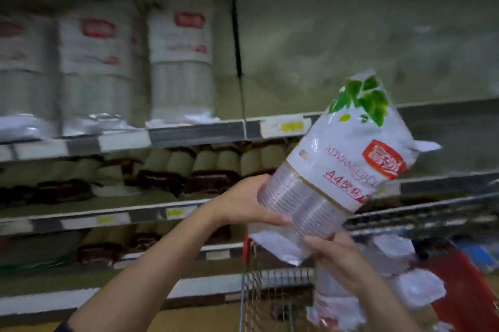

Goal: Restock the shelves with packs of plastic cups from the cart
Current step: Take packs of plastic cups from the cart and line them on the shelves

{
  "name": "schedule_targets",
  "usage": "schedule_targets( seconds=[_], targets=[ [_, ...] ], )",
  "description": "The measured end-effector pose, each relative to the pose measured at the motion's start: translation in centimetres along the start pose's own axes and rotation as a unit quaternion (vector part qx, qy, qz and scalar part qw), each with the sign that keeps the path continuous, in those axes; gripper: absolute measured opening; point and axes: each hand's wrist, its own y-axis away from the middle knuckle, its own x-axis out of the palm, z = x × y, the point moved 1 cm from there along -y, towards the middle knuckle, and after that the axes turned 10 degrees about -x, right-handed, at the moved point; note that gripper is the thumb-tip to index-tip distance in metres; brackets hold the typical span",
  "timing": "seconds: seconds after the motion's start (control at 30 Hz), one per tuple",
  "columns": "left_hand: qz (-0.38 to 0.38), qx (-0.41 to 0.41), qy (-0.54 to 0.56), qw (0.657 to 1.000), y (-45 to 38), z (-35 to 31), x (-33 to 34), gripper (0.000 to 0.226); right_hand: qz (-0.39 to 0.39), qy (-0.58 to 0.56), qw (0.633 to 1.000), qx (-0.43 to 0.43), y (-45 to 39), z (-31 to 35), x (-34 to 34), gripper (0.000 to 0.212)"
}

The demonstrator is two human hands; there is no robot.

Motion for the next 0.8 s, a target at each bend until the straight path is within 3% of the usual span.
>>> schedule_targets(
  seconds=[0.2, 0.37, 0.5, 0.6, 0.67, 0.8],
  targets=[
    [-0.133, 0.039, 0.019, 0.990, 8.6, -3.2, -8.2, 0.060, 0.161, 0.140, 0.972, -0.099, -1.0, 9.7, 8.7, 0.082],
    [-0.221, 0.064, 0.060, 0.971, 16.1, -3.6, -14.6, 0.038, 0.272, 0.168, 0.937, -0.140, -0.6, 15.1, 18.1, 0.071],
    [-0.271, 0.083, 0.101, 0.954, 20.7, -2.4, -20.0, 0.019, 0.315, 0.198, 0.914, -0.161, -1.3, 17.0, 26.3, 0.068],
    [-0.313, 0.077, 0.118, 0.939, 22.6, -1.1, -25.2, 0.039, 0.305, 0.224, 0.910, -0.170, -2.5, 18.2, 32.8, 0.052],
    [-0.322, 0.061, 0.122, 0.937, 24.1, -0.2, -29.7, 0.047, 0.288, 0.226, 0.914, -0.176, -3.9, 19.2, 38.0, 0.051],
    [-0.235, 0.011, 0.164, 0.958, 27.0, 0.6, -39.1, 0.045, 0.309, 0.208, 0.915, -0.156, -7.2, 21.9, 48.1, 0.039]
  ],
)
